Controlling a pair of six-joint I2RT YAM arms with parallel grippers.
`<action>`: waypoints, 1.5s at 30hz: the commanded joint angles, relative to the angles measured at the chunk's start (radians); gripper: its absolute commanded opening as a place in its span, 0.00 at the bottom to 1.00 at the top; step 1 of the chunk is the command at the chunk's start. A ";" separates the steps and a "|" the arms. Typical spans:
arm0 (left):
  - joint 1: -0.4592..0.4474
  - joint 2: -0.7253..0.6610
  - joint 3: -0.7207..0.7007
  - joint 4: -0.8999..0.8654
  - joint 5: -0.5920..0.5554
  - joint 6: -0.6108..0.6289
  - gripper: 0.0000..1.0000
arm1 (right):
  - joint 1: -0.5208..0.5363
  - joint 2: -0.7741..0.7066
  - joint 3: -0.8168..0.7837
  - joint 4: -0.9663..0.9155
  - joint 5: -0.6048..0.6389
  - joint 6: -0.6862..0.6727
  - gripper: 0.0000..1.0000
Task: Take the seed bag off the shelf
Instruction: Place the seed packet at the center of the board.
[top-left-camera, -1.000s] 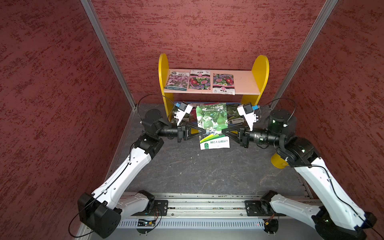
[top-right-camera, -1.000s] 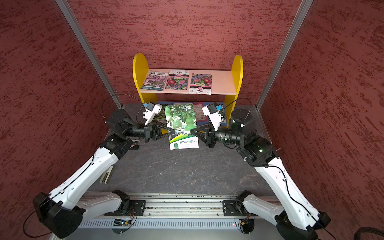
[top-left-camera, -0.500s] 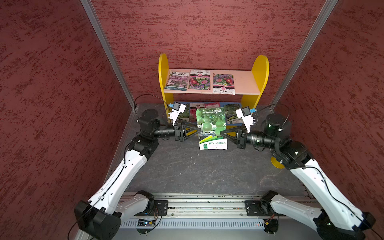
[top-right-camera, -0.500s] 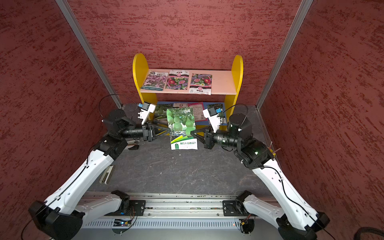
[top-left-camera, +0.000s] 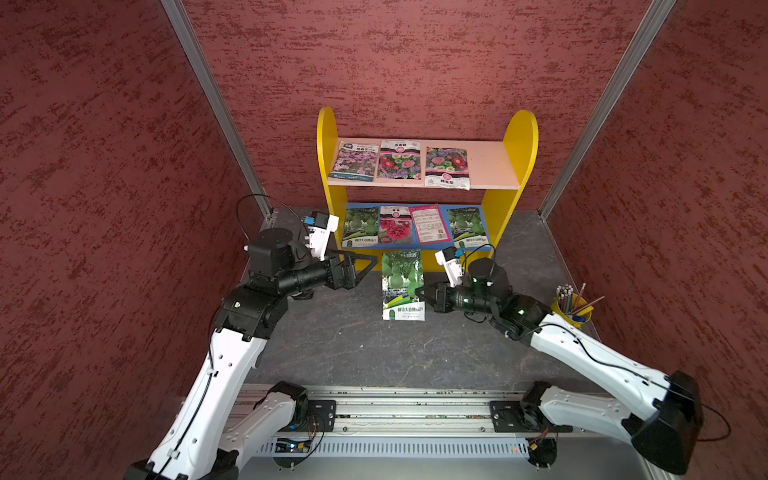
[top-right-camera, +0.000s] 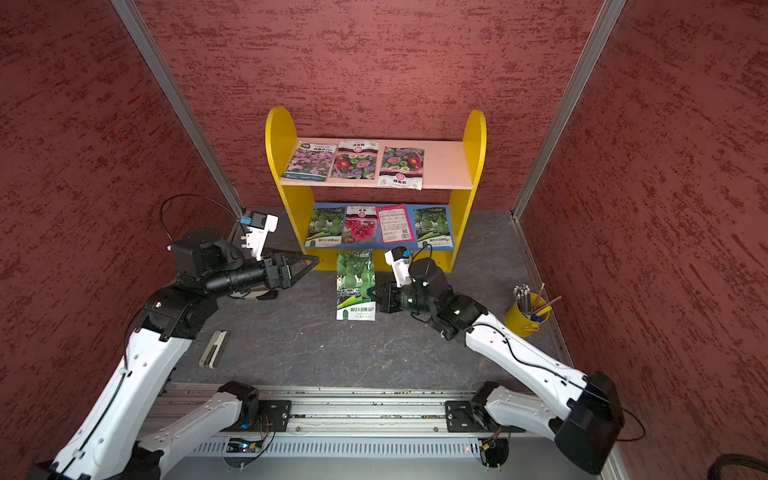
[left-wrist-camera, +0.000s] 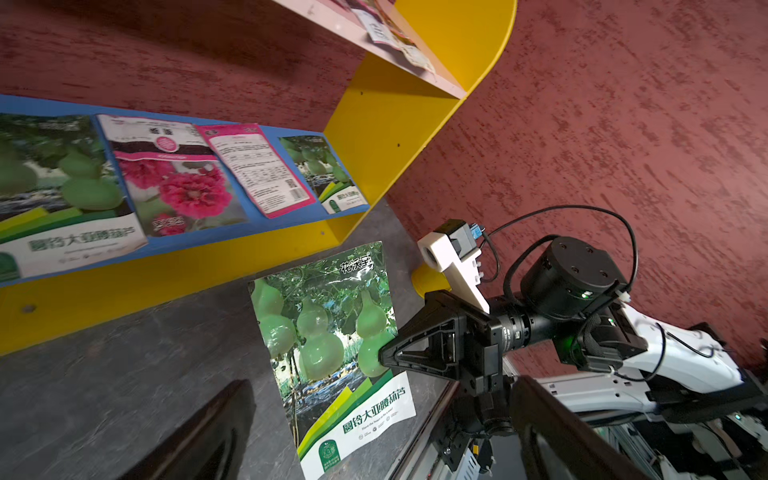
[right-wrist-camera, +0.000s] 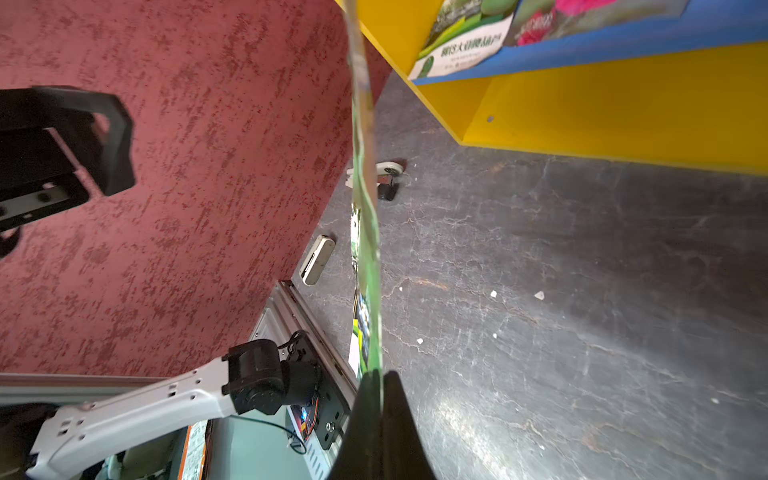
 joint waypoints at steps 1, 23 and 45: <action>0.006 -0.013 0.015 -0.127 -0.112 0.043 1.00 | 0.053 0.096 0.005 0.169 0.088 0.083 0.00; 0.006 -0.135 -0.089 -0.138 -0.091 0.059 1.00 | 0.141 0.783 0.403 0.317 0.059 0.232 0.00; 0.005 -0.150 -0.157 -0.086 -0.062 0.044 1.00 | 0.139 0.979 0.597 0.093 0.075 0.203 0.00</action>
